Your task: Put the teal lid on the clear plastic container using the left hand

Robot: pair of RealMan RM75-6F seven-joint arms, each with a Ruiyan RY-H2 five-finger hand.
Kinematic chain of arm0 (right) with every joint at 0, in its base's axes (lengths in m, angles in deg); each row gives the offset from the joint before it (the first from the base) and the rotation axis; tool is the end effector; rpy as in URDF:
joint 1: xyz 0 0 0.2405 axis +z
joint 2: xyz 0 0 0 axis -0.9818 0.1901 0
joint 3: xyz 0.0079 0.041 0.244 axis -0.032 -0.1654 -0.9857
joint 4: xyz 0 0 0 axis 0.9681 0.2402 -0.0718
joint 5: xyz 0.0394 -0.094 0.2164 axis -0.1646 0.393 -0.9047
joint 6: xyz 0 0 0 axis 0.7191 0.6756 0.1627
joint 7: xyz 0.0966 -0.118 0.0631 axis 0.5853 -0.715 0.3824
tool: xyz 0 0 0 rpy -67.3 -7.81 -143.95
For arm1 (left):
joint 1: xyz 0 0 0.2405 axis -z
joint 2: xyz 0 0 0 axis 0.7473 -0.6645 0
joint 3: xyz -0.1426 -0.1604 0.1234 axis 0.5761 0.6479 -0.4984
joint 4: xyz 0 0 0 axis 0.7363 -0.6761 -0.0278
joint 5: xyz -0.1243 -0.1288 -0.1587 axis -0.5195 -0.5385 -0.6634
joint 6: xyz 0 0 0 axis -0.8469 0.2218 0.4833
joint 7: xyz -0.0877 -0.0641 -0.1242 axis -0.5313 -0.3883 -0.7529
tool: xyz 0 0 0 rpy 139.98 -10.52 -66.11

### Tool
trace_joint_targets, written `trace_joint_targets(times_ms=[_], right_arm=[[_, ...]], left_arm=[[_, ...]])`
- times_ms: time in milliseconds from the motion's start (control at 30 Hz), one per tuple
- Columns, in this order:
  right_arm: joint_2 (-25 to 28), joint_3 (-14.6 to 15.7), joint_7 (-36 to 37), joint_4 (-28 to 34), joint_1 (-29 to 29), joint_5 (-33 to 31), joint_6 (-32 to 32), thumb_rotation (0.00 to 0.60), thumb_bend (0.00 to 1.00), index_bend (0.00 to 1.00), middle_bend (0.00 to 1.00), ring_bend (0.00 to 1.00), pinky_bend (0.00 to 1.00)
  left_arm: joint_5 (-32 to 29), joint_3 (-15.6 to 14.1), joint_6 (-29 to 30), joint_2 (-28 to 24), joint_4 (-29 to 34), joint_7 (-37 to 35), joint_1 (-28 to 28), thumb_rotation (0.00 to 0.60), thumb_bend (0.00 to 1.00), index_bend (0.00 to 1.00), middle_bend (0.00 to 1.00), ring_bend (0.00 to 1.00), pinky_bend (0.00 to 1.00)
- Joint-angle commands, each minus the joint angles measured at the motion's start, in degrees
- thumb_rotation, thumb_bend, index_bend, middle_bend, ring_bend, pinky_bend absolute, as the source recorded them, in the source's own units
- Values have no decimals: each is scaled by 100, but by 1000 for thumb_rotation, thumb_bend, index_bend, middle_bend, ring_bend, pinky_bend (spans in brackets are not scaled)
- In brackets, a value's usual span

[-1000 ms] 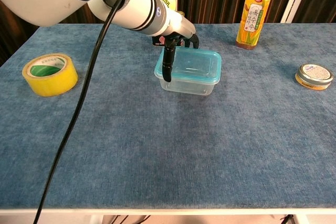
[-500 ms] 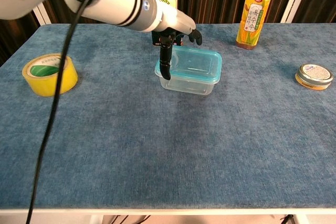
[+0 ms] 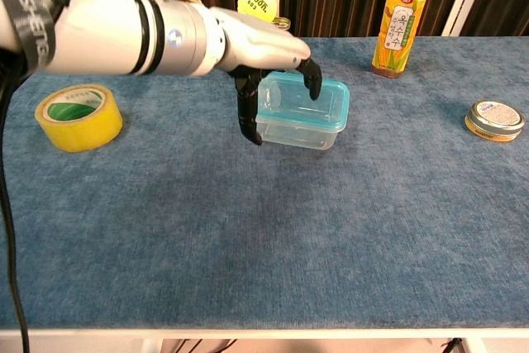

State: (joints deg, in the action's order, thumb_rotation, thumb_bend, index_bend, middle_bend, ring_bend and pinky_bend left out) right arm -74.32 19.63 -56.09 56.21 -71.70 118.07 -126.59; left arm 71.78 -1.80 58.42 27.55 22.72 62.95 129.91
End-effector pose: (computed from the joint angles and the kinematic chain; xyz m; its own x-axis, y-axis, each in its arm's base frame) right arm -0.3117 -0.2295 0.1328 0.1680 0.0152 0.9857 -0.9844 -0.0510 0.1685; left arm 0.0182 0.3450 -0.1013 0.7606 0.2511 0.5987 0.5635 -0.7132 -0.4169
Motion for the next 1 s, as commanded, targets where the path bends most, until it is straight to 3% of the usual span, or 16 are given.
trace_joint_targets(times_ms=[33,567,833,1000], right_arm=[[14,-5,-32,29,-8,-27,-3,600,129,0,58,0,0],[15,-6,-70,72,7,-58,29,600,129,0,58,0,0],[31,-12,-75,89,-22,-64,-27,600,129,0,58,0,0],[25,-11,-51,68,-21,-73,-14,600,130,0,58,0,0]], left_arm=[[98,-9,95,130,-27,92,-48,600,116,234,132,0,46],[-260,1,43,450,-264,536,-64,600,115,246,129,0,45],[-172,242,120,89,-57,254,-242,600,115,246,129,0,45],[-522,167,49,-142,53,350,-268,600,115,246,135,0,46]])
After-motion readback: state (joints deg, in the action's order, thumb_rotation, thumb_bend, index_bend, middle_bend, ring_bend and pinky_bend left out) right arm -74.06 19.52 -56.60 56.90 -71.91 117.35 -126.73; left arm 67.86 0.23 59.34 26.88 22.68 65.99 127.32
